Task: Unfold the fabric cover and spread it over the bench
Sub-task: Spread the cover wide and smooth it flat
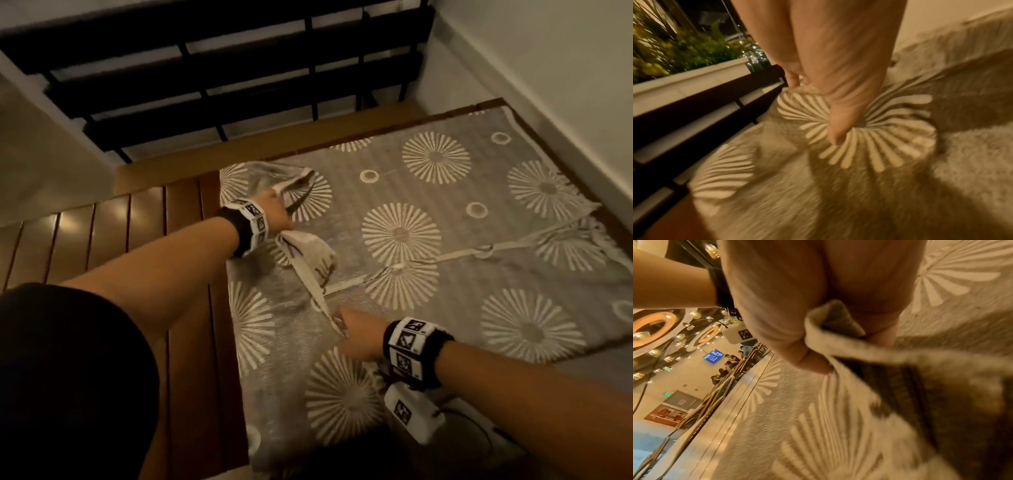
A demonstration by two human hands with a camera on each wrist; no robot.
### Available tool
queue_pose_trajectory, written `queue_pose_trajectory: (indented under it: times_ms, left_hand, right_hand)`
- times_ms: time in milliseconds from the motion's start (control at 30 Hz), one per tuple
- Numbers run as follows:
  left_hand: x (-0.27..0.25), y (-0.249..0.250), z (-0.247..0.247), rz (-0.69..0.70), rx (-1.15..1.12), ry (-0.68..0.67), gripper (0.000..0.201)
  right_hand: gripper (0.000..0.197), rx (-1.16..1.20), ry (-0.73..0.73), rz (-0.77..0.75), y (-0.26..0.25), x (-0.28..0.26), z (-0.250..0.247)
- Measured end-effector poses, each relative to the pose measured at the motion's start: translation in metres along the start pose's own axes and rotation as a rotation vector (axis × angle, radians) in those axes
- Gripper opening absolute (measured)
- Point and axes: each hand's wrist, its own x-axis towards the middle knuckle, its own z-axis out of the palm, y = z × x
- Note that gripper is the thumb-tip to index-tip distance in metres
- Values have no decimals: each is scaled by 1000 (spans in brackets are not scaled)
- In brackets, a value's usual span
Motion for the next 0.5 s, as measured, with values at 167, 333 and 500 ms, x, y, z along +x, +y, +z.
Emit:
queue_pose_trajectory:
  times_ms: [167, 333, 500]
  left_hand:
    - [-39, -24, 33, -186, -26, 61, 32]
    - [-95, -37, 98, -406, -136, 122, 35]
    - [-136, -34, 169, -438, -129, 42, 35]
  right_hand:
    - [49, -39, 40, -175, -48, 5, 22]
    - [56, -66, -62, -285, -127, 16, 63]
    - [51, -38, -56, -265, -189, 34, 114]
